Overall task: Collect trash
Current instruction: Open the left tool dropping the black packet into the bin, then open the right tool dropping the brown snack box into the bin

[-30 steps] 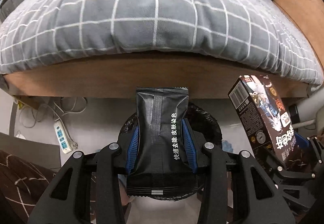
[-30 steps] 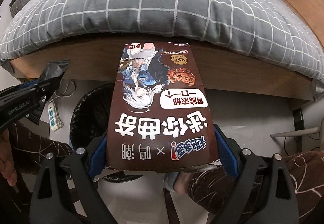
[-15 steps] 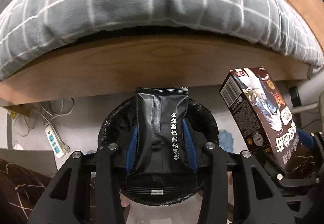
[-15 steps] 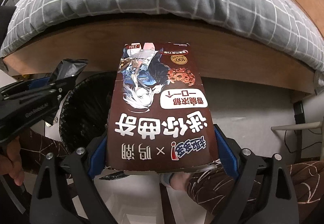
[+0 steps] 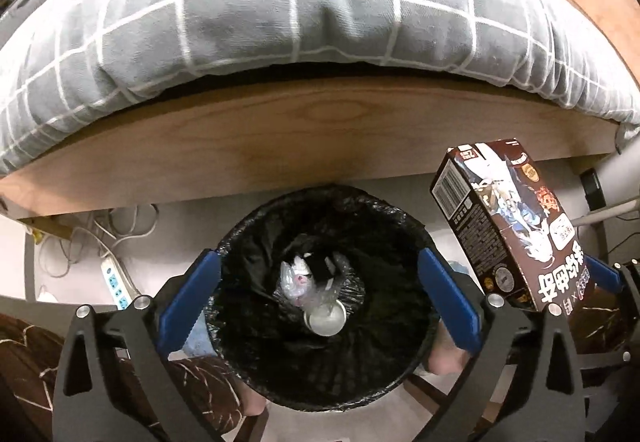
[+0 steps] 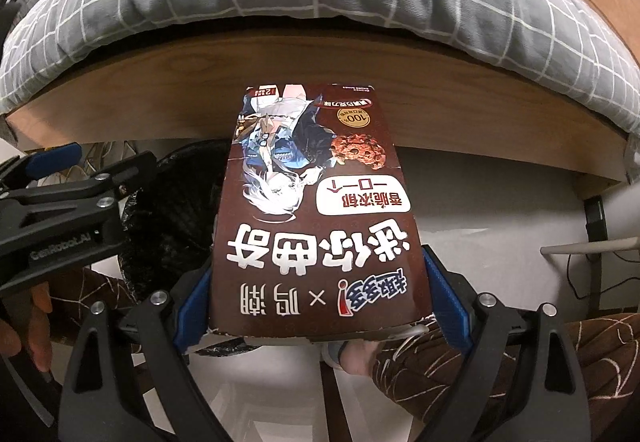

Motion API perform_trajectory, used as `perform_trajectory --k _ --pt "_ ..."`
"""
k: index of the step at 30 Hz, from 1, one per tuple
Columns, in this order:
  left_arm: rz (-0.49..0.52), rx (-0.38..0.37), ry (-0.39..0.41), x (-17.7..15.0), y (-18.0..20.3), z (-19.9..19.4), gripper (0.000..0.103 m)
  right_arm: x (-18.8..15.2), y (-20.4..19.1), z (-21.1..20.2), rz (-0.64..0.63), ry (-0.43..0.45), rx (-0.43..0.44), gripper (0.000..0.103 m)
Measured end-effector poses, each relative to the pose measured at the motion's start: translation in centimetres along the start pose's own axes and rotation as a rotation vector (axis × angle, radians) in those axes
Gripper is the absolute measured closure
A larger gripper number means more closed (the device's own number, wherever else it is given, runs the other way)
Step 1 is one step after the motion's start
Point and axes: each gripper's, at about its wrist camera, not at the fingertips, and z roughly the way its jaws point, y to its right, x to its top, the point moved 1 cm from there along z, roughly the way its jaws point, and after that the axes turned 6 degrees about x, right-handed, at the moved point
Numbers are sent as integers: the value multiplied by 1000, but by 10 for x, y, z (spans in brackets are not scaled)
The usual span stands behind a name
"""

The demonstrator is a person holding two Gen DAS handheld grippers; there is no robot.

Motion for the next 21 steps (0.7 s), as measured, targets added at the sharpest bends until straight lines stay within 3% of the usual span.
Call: perform_trajectory --k 6,21 --pt "-36 26 5 -4 -17 -13 6 0 -10 -1 -19 4 28 16" --pt "-164 90 3 -24 -89 -28 6 9 -78 7 -123 -27 68 15"
